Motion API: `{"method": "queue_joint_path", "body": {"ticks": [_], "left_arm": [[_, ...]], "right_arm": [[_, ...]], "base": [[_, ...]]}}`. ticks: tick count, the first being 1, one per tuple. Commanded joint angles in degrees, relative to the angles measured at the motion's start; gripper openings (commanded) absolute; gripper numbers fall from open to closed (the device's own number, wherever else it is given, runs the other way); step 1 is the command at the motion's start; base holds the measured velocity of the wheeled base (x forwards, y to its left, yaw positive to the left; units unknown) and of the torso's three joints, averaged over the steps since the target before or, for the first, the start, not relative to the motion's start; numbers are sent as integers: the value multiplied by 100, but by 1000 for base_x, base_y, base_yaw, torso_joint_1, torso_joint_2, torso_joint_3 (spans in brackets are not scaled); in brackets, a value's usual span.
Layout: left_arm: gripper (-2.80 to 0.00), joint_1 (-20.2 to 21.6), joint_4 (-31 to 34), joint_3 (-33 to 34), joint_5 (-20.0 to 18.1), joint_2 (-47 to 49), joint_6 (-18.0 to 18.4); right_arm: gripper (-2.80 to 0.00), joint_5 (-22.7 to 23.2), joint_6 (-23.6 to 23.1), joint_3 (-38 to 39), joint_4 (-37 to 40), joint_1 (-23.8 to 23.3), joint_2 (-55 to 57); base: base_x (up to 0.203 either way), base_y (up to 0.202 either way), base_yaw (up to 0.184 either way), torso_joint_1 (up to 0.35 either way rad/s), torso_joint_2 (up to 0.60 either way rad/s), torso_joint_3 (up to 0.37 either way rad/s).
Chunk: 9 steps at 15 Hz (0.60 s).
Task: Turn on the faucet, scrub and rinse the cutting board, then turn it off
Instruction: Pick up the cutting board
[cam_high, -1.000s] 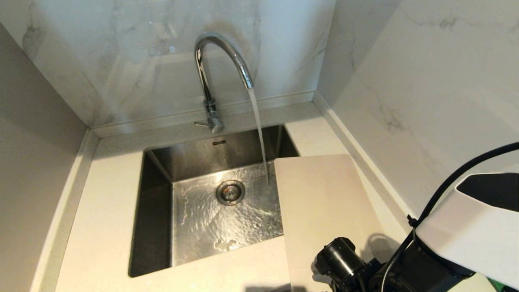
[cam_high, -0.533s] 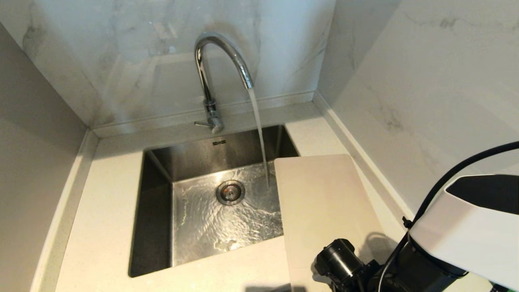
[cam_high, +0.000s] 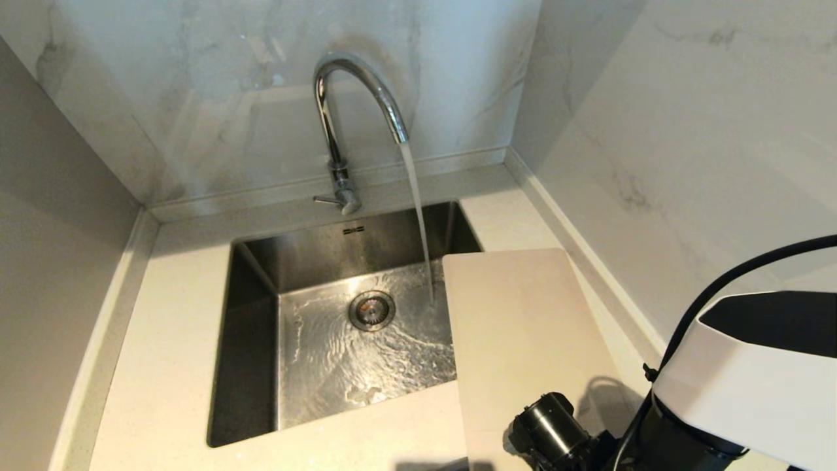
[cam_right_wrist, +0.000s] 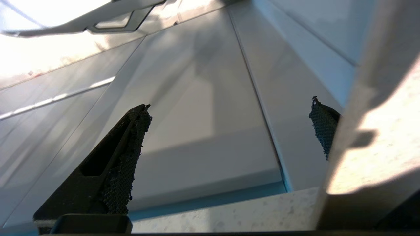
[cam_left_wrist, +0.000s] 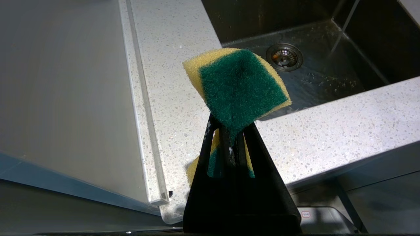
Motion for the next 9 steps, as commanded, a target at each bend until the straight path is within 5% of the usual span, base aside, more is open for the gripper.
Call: {"method": "queue_joint_path", "body": {"ticks": [1, 9], "left_arm": [[-280, 4, 3, 18, 2, -1, -2], [-280, 3, 0, 18, 2, -1, -2]], "right_arm": [[0, -18, -43, 94, -201, 16, 61], [0, -75, -32, 217, -462, 15, 125]], "base": [[0, 0, 0, 0, 0, 0], [0, 0, 0, 0, 0, 0]]}}
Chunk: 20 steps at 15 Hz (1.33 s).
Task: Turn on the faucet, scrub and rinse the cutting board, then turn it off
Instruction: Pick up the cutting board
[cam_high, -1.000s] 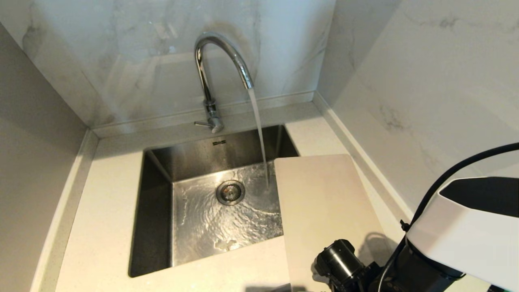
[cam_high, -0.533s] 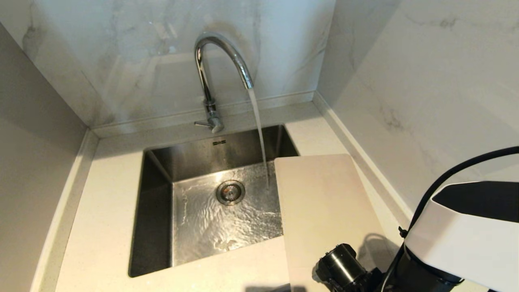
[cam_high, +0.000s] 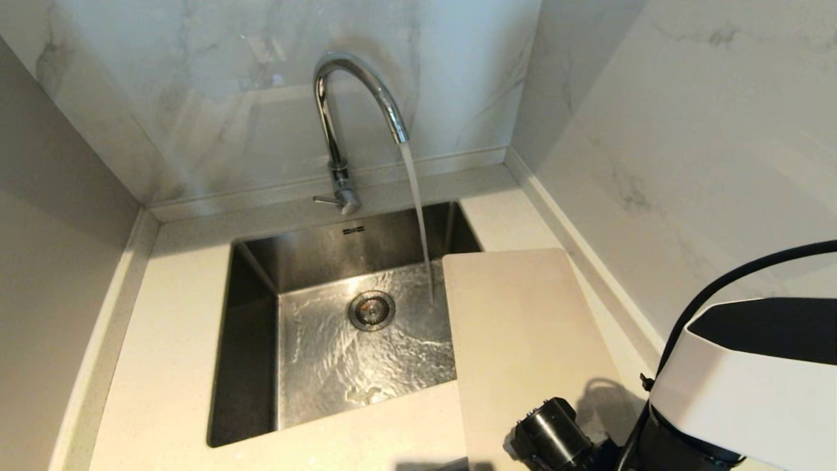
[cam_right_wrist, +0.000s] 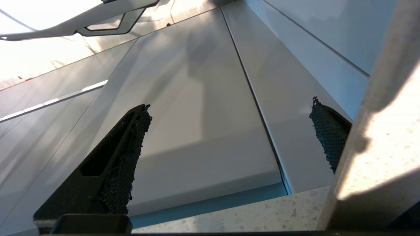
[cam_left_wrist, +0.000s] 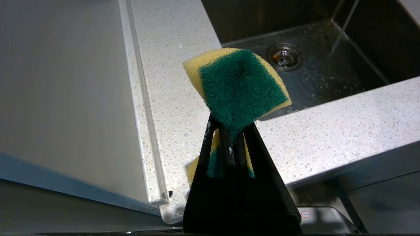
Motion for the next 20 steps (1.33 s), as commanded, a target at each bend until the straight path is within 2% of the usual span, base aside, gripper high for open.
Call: {"method": "queue_joint_path", "body": {"ticks": [1, 9, 10, 20], "left_arm": [[-280, -4, 8, 18, 2, -1, -1], [-280, -3, 0, 18, 2, -1, -1], [-280, -2, 0, 18, 2, -1, -1], [-280, -4, 0, 18, 2, -1, -1]], "right_arm": [[0, 0, -27, 2, -13, -6, 38], [0, 43, -36, -16, -13, -25, 40], [-280, 43, -40, -28, -13, -25, 40], [-280, 17, -89, -106, -13, -27, 41]], "base": [[0, 0, 0, 0, 0, 0], [0, 0, 0, 0, 0, 0], [0, 0, 0, 0, 0, 0], [0, 0, 0, 0, 0, 0]]}}
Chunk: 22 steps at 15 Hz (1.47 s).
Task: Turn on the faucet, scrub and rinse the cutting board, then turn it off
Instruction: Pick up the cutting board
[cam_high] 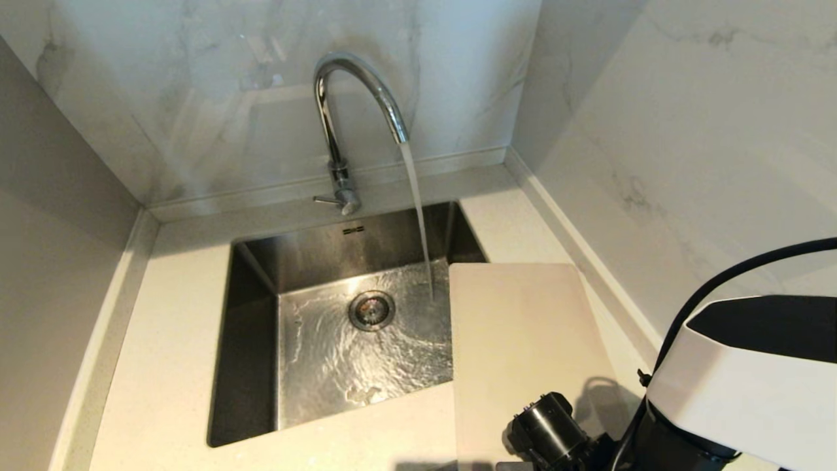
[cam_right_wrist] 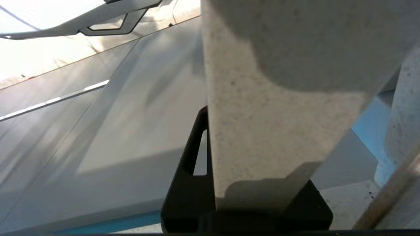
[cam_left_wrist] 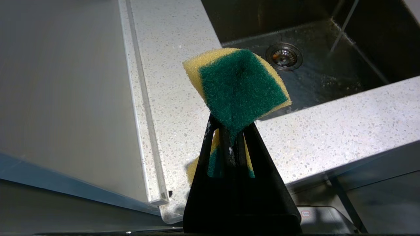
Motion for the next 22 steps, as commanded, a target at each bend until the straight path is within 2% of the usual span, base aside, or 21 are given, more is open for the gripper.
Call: {"method": "queue_joint_path", "body": {"ticks": [1, 5, 9, 13, 16, 22], "left_arm": [[-280, -2, -3, 18, 2, -1, -2], [-280, 0, -3, 18, 2, -1, -2], [-280, -4, -3, 18, 2, -1, -2], [-280, -3, -3, 18, 2, -1, -2], [-280, -3, -2, 18, 2, -1, -2], [-280, -4, 6, 18, 2, -1, -2]], "right_arm": [[-280, -21, -46, 20, -24, 4, 7], [-280, -27, -104, 9, -24, 4, -191], [-280, -58, -352, -41, 32, 4, -863], [-280, -88, -475, -87, 409, -13, -1500], [-280, -197, -737, -317, 926, -71, -2035], [-280, -404, -987, -1230, 2784, -72, -2972]], "base": [[0, 0, 0, 0, 0, 0], [0, 0, 0, 0, 0, 0], [0, 0, 0, 0, 0, 0], [0, 0, 0, 0, 0, 0], [0, 0, 0, 0, 0, 0], [0, 0, 0, 0, 0, 0]]}}
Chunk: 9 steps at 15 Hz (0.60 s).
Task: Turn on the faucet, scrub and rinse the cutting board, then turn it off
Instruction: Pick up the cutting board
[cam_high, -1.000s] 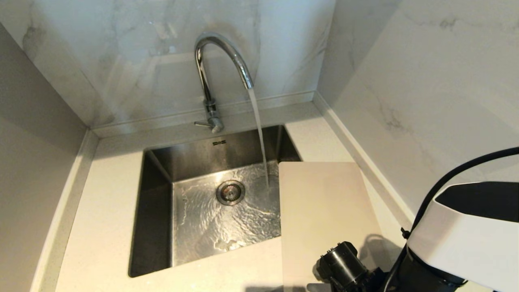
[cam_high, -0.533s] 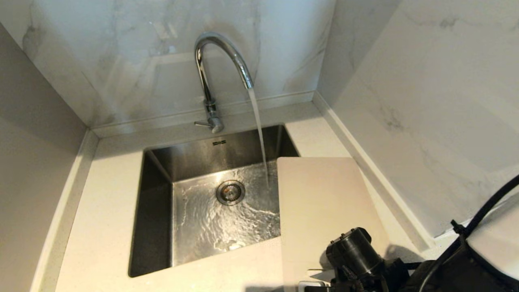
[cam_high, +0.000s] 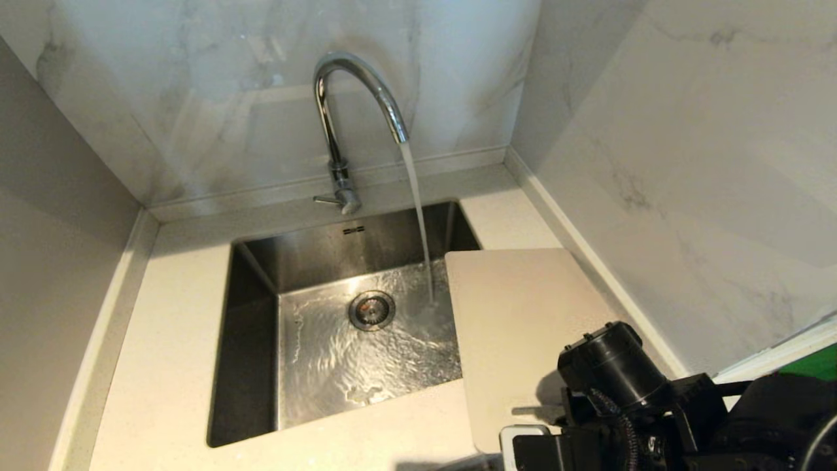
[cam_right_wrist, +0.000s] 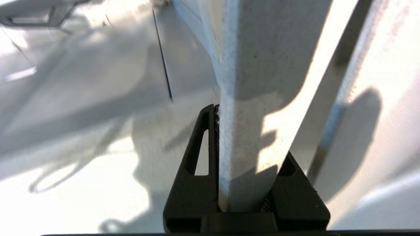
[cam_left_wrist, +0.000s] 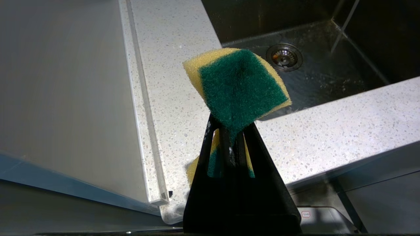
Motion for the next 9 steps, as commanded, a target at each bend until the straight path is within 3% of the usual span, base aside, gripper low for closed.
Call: {"method": "queue_joint_path", "body": {"ticks": [1, 9], "left_arm": [[-280, 2, 0, 18, 2, -1, -2], [-280, 4, 1, 18, 2, -1, -2]], "right_arm": [[-280, -119, -227, -278, 387, 2, -465], [-280, -507, -1368, -406, 404, 11, -1096]], "base": [[0, 0, 0, 0, 0, 0], [0, 0, 0, 0, 0, 0]]}}
